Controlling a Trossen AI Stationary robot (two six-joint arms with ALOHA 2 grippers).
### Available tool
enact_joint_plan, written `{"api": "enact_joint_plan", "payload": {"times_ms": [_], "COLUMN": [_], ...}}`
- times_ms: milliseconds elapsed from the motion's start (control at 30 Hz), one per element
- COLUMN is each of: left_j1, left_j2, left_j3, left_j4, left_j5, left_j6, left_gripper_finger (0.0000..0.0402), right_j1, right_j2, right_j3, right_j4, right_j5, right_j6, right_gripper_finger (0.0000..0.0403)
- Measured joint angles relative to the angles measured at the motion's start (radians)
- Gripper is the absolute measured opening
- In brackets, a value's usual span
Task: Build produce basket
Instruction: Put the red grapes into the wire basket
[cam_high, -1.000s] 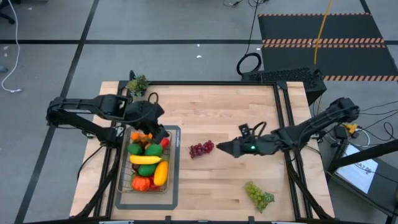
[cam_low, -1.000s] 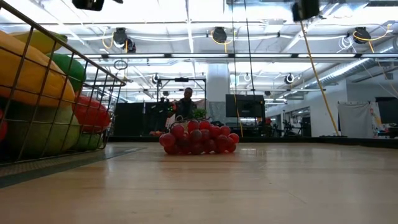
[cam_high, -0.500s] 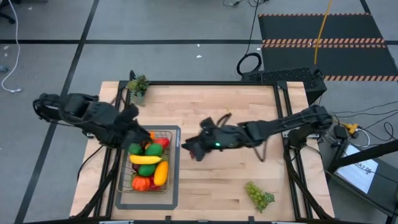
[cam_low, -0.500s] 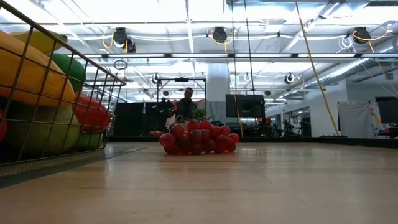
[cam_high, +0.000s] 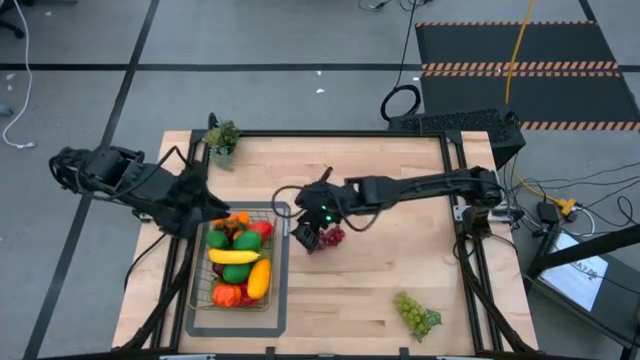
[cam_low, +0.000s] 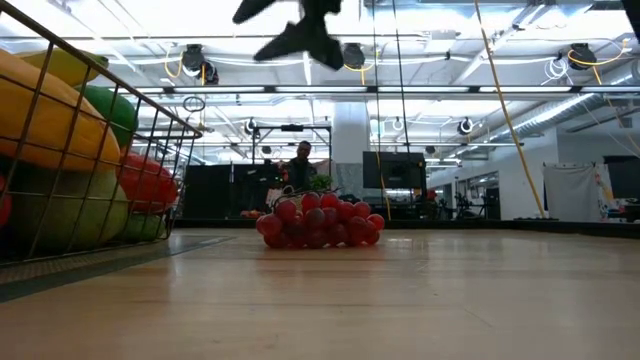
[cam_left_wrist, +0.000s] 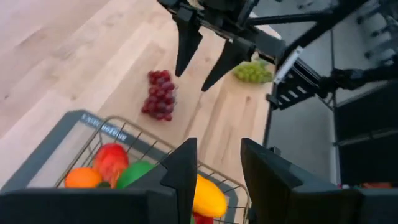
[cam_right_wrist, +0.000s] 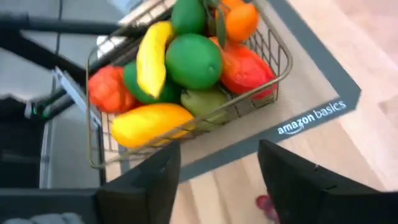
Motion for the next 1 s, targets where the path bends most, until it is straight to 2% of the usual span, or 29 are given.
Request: {"api": "enact_joint_plan", "payload": {"times_ms": [200,333,600,733,1000], "left_j1": [0.0,0.0,0.0,0.0,0.0], "left_j2": [0.006,0.007,0.012,0.02,0.049], "left_j3": [0.0,0.0,0.0,0.0,0.0], "left_j4": [-0.011,-0.009,-0.011,-0.013,-0.016], "left_j5": [-0.066,-0.106,-0.117,-0.123,-0.148], "left_j6": [-0.075,-0.115,-0.224,-0.251,-0.286], "left_gripper_finger": [0.0124,0.0124,0.0124,0.0124,0.0124], "right_j1": [-0.092,-0.137,-0.162,-0.16,-0.15], "right_j2": [0.097,0.167,0.258,0.296,0.329], "right_j3": [0.0,-0.001,-0.001,-0.002,-0.011], "right_j4": [0.015,0.004,-0.002,-0.015,-0.019], "right_j5": [-0.152,-0.242,-0.34,-0.424,-0.425], "right_j6": [-0.165,-0.258,-0.44,-0.469,-0.47], "right_gripper_finger": [0.0274,0.029,0.0254,0.0232,0.0206]}}
